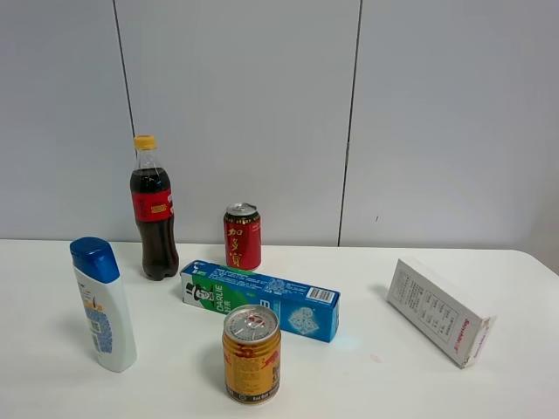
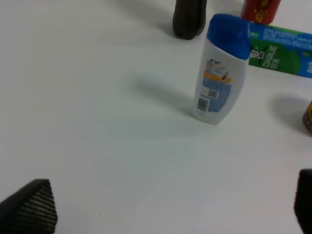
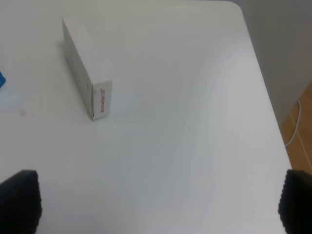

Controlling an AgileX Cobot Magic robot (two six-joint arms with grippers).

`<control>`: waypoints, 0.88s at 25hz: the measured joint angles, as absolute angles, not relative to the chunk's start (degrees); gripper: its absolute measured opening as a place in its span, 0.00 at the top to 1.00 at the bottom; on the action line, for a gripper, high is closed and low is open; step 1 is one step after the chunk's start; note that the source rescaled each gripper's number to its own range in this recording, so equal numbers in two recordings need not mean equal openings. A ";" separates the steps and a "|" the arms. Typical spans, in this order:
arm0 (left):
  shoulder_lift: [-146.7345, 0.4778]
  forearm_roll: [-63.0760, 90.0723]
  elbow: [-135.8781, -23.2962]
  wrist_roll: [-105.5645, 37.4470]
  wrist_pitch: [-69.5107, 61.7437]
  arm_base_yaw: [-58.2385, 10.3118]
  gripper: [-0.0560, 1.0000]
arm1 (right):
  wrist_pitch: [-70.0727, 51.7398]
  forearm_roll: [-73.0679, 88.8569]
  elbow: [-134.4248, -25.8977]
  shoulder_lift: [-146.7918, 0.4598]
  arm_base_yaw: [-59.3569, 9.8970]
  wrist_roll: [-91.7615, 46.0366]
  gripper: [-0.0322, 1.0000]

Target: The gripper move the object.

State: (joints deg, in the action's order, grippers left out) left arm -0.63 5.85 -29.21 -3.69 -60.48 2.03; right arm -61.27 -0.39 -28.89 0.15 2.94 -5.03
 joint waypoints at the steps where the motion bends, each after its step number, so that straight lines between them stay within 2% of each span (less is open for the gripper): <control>1: -0.63 5.85 -29.21 -3.69 -60.48 2.03 0.00 | -61.27 -0.39 -28.89 0.15 2.94 -5.03 0.00; 22: -0.63 5.85 -29.21 -3.69 -60.48 2.03 0.00 | -61.27 -0.50 -28.89 0.15 2.94 -5.03 0.00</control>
